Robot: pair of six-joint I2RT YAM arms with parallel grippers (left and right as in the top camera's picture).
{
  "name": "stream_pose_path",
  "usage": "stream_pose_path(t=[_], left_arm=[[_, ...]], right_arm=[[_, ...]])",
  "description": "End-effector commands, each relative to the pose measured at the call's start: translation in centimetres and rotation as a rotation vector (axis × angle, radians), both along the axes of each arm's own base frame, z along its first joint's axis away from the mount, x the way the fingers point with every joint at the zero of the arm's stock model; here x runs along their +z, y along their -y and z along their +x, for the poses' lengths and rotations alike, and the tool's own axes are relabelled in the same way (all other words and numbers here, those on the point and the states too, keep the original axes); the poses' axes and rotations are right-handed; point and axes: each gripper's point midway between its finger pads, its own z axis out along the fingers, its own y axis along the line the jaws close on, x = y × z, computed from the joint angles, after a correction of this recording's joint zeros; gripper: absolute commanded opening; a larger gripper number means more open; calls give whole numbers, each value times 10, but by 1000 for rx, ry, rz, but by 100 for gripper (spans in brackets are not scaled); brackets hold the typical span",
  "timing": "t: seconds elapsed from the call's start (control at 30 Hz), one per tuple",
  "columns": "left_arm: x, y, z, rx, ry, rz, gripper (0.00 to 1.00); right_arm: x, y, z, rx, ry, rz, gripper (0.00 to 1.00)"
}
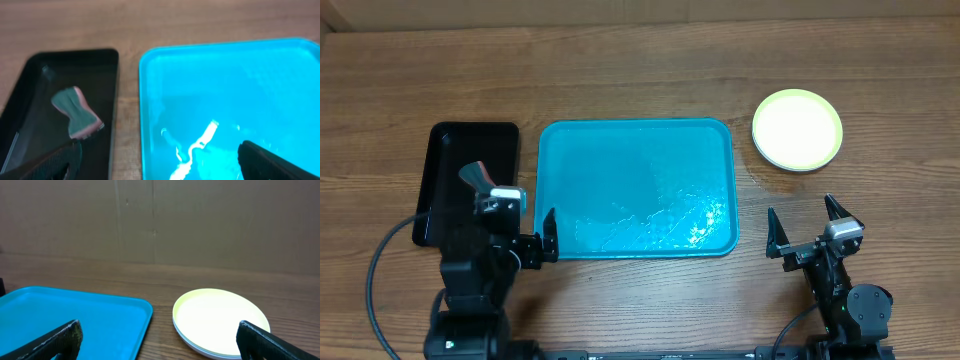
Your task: Clean dirty plates on tray and stack at the side
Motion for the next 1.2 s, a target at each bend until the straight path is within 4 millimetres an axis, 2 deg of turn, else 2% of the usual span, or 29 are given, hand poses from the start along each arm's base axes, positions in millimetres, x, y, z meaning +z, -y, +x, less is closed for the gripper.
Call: stream_pose_path(t=[0.0,0.17,0.5,0.67,0.87,0.97,1.17], left_arm=[[-19,4,3,-30,48,12,100],[-17,4,10,-26,202,6,100],[-20,2,7,-13,388,11,100],[-28,-8,6,46,478,15,100],[-16,-17,1,102,528,7,100],[-24,-24,-1,138,498,18,100],[-23,-24,-1,135,499,17,100]], right_arm=[[-2,2,0,-10,1,6,100],[-2,2,0,-10,1,6,100],[-2,2,0,-10,1,6,100],[-2,2,0,-10,1,6,100],[-2,2,0,-10,1,6,100],[-2,2,0,-10,1,6,100],[-2,2,0,-10,1,6,100]])
